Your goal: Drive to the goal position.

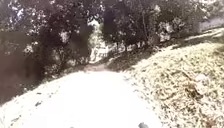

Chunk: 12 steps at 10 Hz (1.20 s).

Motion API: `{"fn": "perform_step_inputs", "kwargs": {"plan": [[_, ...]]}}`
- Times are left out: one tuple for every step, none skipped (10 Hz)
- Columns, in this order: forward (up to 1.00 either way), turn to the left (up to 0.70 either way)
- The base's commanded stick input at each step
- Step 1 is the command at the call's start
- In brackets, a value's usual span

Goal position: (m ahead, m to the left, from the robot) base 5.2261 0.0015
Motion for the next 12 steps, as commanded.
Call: {"fn": "perform_step_inputs", "kwargs": {"plan": [[0.5,0.0],[0.5,0.0],[0.5,0.0],[0.5,0.0],[0.5,0.0],[0.5,0.0],[0.5,0.0],[0.5,0.0],[0.5,0.0],[0.5,0.0],[0.5,0.0],[0.5,0.0]]}}
